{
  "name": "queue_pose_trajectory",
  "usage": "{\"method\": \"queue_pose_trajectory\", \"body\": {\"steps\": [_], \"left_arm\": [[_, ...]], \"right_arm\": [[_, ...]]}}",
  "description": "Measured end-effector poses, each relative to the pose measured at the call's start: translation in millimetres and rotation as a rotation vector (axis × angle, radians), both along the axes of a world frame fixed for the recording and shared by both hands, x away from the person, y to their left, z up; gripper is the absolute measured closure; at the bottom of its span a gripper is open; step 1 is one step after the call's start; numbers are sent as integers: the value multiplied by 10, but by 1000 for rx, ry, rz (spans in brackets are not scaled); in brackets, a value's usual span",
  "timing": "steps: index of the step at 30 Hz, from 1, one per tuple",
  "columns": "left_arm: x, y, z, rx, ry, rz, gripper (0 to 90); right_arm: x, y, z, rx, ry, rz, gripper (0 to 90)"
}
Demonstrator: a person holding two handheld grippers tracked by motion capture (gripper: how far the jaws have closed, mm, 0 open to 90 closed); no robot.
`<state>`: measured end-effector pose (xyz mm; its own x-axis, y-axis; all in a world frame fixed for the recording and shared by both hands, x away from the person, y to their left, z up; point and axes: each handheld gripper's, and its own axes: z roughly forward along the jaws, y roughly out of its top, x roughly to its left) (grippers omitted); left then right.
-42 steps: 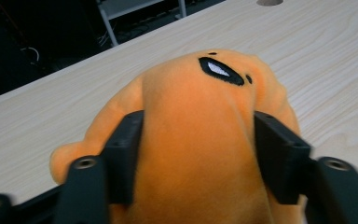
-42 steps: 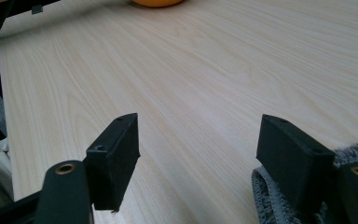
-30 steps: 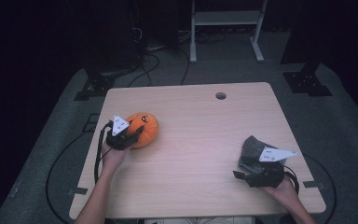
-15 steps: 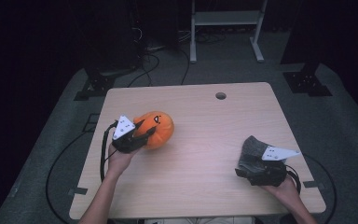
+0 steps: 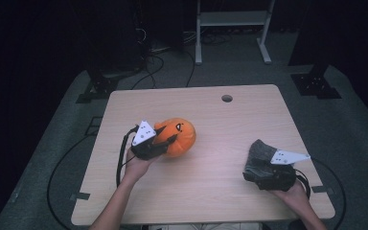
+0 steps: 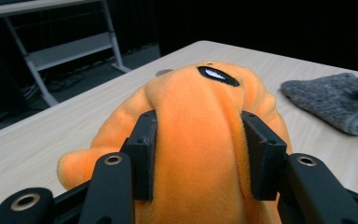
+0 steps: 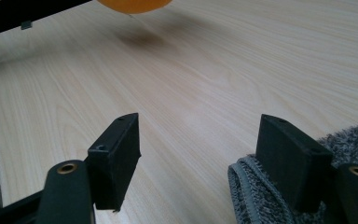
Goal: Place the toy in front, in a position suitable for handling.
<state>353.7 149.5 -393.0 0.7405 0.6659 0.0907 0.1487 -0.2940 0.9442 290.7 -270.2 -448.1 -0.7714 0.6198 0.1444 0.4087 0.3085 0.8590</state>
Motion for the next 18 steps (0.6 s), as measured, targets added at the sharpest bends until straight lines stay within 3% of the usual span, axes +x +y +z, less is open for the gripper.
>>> {"method": "queue_pose_trajectory", "body": {"steps": [11,18], "left_arm": [[-61,-318,-80,18,17,-82,528],[-81,-440,-94,27,24,-109,526]], "right_arm": [[-11,6,9,0,-9,0,292],[-14,1,13,3,-12,1,292]]}}
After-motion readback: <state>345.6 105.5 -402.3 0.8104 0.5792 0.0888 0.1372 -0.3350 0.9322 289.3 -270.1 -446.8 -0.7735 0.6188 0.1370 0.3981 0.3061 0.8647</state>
